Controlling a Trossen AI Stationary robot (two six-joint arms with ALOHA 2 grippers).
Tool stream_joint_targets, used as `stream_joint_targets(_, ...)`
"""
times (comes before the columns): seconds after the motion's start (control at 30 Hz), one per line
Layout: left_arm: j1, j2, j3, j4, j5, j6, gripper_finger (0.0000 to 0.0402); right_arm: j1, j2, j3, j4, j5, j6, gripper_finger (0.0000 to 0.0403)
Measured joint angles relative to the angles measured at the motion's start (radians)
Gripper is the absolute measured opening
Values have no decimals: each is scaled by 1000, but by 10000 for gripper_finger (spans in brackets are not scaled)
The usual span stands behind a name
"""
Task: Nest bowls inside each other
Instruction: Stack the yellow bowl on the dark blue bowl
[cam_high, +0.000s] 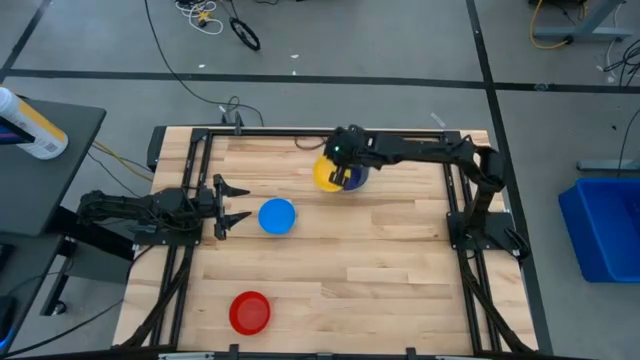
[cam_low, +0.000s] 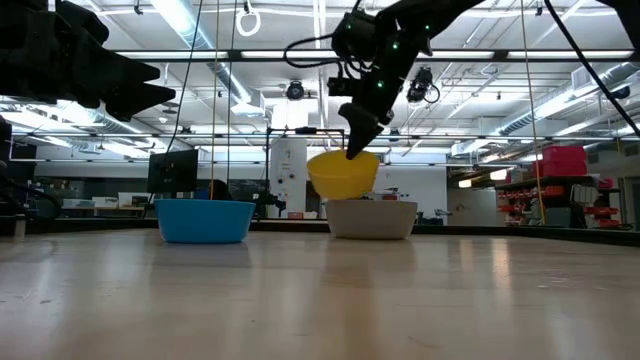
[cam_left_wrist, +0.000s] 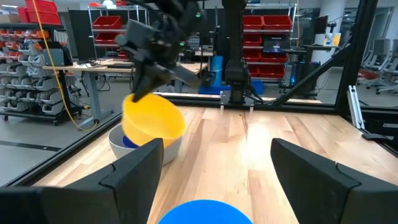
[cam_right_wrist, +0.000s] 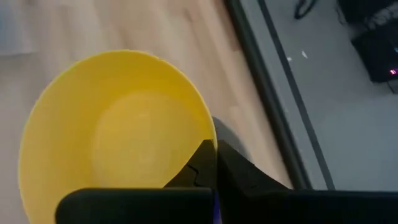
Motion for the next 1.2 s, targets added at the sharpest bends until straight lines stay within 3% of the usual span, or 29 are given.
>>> stream_joint_targets(0.23,0,0,0,0,0,0,307,-82,0,0,6,-3,-26,0)
stream_joint_targets(0.7,0,0,0,0,0,-4,307,-95,-30,-1,-91,-12,-6,0)
stream_joint_targets(1.2,0,0,0,0,0,-8,307,-113,-32,-60,-65,-150,12,0)
